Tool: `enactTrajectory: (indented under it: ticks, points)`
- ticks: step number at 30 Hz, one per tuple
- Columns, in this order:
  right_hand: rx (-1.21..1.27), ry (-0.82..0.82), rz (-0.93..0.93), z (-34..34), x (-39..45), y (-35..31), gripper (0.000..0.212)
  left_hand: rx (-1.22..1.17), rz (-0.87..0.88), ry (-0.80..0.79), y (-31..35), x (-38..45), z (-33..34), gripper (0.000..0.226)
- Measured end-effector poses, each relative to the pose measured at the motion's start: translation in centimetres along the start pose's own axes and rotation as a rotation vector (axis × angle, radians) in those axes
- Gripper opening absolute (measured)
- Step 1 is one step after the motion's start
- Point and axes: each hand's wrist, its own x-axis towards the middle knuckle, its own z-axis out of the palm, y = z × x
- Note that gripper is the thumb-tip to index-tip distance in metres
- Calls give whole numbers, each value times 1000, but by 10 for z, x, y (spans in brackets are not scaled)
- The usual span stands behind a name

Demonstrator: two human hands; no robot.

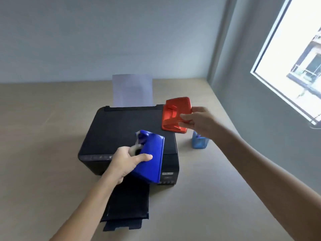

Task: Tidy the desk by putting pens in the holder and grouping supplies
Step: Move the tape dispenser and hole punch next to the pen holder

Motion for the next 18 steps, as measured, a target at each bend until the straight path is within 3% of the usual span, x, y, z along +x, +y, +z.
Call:
enactTrajectory:
  ticks: [2, 5, 6, 8, 10, 15, 18]
  points:
    - [19, 79, 9, -58, -14, 3, 12, 41, -22, -119, 2, 5, 56, 16]
    - [92, 179, 77, -134, -31, 16, 8, 136, -82, -272, -4, 12, 133, 45]
    - [117, 212, 100, -157, -36, 23, 16, 178, -96, -298, -8, 14, 156, 49]
    - [137, 270, 152, -195, -43, 40, 23, 260, -124, -331, -14, 16, 194, 37]
    - [142, 305, 212, -222, -49, 59, 19, 321, -164, -324, -20, 19, 222, 21]
    - [60, 350, 351, -259, -49, 110, 11, 628, -94, -194, -40, 50, 253, 30]
    - [-30, 309, 424, -268, -42, 138, 9, 692, -44, -74, -40, 66, 261, 31]
